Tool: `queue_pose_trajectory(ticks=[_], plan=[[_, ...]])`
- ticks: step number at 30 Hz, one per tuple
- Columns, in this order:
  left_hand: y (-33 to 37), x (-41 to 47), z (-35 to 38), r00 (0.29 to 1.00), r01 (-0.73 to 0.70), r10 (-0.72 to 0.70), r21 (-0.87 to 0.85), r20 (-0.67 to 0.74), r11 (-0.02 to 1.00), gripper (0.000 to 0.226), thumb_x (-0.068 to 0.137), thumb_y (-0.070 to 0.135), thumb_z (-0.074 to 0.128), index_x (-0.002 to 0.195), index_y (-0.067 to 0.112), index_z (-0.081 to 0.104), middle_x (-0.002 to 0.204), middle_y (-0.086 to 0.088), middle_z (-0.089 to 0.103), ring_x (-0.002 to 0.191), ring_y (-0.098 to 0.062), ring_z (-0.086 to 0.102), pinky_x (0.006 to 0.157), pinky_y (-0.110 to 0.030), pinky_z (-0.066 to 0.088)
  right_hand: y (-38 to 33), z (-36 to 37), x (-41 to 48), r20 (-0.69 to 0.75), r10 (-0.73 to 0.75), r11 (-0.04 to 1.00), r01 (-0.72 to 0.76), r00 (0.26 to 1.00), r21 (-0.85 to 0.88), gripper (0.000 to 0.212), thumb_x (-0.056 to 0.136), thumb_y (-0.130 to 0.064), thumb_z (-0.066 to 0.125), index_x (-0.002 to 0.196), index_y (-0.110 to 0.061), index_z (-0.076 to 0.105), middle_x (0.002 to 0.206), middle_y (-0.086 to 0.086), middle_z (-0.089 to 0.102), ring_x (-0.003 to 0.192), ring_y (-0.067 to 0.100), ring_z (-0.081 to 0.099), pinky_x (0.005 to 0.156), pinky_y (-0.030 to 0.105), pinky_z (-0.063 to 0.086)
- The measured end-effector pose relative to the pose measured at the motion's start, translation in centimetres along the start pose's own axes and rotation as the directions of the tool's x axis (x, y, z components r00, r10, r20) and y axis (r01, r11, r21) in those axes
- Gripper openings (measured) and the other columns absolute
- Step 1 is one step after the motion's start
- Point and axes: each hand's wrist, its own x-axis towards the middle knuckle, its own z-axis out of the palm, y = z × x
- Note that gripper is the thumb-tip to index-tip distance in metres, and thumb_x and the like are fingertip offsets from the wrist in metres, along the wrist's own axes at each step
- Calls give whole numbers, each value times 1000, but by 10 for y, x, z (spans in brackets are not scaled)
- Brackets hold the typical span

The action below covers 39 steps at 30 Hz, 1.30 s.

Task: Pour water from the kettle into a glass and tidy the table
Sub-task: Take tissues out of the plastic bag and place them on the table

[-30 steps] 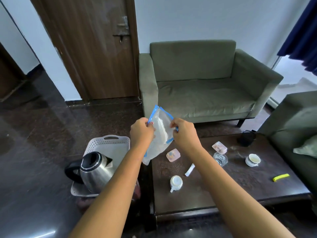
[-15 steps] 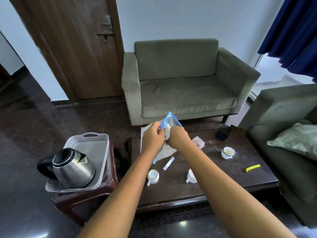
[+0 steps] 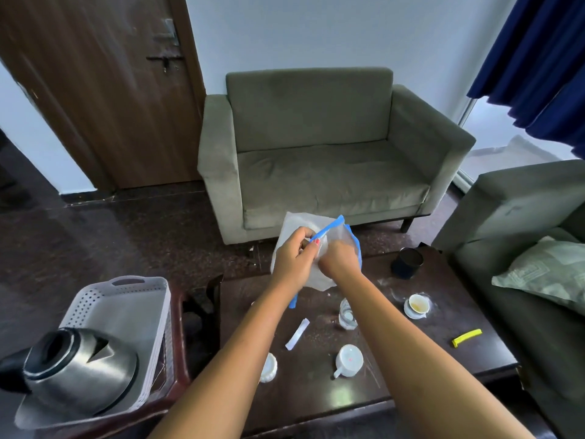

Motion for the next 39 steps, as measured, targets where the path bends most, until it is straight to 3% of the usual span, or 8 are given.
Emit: queue_pose_trajectory(ticks=[7,10,13,17,20,24,27,39], plan=[[-4,49,0,989,18,7,-159,150,987,13,89,15,59,81,25,63,58,11,58,63,-8,55,68,-16,46,1,-11,49,-37,8,950,4,999,313,33,91,-10,43,59,-15,35,61,-3,39,56,9,39,50,18,30],[-7,61,-3,975,69,-12,-249,223,966,12,91,15,58,85,20,68,65,11,64,66,-3,60,69,-12,48,6,-14,57,96,91,601,-131,991,789,21,90,-11,44,79,-6,61,77,6,64,77,21,62,74,33,53],[-12,68,-3,969,108,-42,-265,244,958,18,92,9,56,88,19,70,76,7,68,69,-1,63,71,-12,49,1,-16,61,134,22,406,-132,991,904,21,91,-7,44,96,-8,65,94,14,69,93,30,68,86,46,55],[-17,77,-2,993,40,-50,-87,-108,995,18,83,6,66,87,24,66,87,10,65,75,1,60,75,-21,46,-6,-23,70,219,-47,114,-212,975,971,30,93,-8,39,113,-3,61,106,17,66,99,35,64,90,50,52],[-18,91,-24,891,-40,107,157,-442,987,35,74,13,75,106,17,62,107,7,59,100,-12,55,87,-29,44,-7,-35,74,206,-130,47,-202,970,978,22,90,-7,44,98,-8,64,91,12,66,80,29,65,63,38,57],[-9,115,-56,897,256,-241,-8,-371,967,67,78,48,69,135,27,42,128,4,47,110,-12,46,88,-28,42,-4,-50,76,304,-266,92,-290,915,953,19,89,-10,50,84,-7,67,65,8,68,51,22,67,42,25,49],[-10,123,-61,858,457,-480,-158,-180,876,42,87,44,59,121,20,56,107,5,59,85,-9,53,65,-25,43,-7,-52,84,400,-258,190,-359,880,914,21,88,-15,53,86,-12,73,84,11,72,65,27,70,54,35,55],[-43,109,-88,709,348,-387,-185,-589,919,22,94,24,54,111,16,65,104,-1,63,89,-17,55,77,-33,48,24,-40,116,369,-182,521,-228,911,822,37,84,14,40,113,2,58,98,15,65,85,31,63,70,40,53]])
